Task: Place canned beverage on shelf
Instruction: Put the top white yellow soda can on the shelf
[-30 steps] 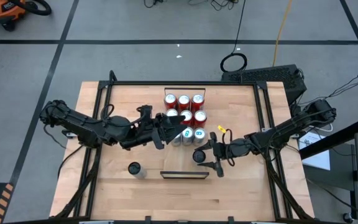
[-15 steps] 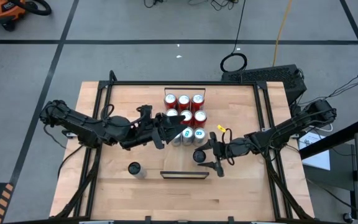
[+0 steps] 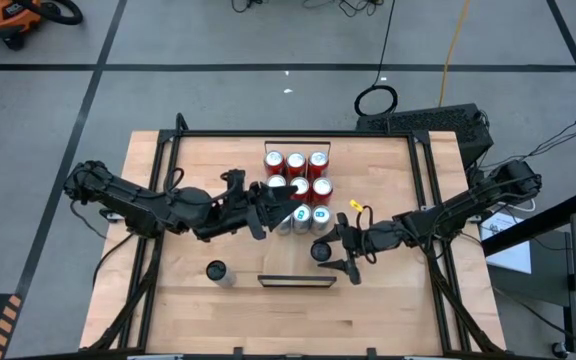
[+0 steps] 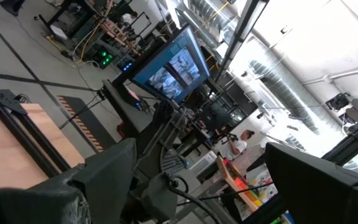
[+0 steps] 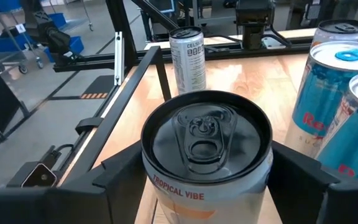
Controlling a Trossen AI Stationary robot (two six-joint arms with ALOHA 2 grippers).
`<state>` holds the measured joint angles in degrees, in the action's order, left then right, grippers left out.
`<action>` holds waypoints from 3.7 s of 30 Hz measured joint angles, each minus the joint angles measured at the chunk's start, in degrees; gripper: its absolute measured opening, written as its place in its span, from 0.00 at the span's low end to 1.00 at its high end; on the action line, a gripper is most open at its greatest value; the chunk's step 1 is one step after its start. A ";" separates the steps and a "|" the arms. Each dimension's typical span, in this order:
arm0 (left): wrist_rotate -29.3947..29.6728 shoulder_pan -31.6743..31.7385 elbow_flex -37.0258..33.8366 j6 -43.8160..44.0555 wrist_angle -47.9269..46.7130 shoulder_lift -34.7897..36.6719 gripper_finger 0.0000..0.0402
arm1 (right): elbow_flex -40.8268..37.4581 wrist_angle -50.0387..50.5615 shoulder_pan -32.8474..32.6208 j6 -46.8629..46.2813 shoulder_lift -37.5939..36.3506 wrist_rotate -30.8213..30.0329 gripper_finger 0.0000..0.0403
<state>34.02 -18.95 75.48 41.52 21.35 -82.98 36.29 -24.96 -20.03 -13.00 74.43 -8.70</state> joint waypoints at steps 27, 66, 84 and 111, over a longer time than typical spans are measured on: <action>0.35 -0.01 0.02 -0.37 -1.54 0.00 0.89 | -0.04 6.66 0.72 -4.22 -3.89 1.54 0.76; 0.98 0.00 0.02 -0.33 -1.36 0.01 0.89 | -0.04 11.51 0.87 -0.20 -7.93 1.02 0.55; 0.96 -0.01 0.02 -0.29 -1.37 0.02 0.89 | -0.04 9.44 0.87 1.87 -6.76 -0.22 0.56; 0.96 0.00 0.02 -0.21 -1.37 0.04 0.89 | 0.04 8.90 0.85 -1.33 -4.46 -0.05 0.77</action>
<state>34.98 -18.95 75.50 41.31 19.99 -82.94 36.34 -16.06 -19.18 -14.33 69.97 -8.75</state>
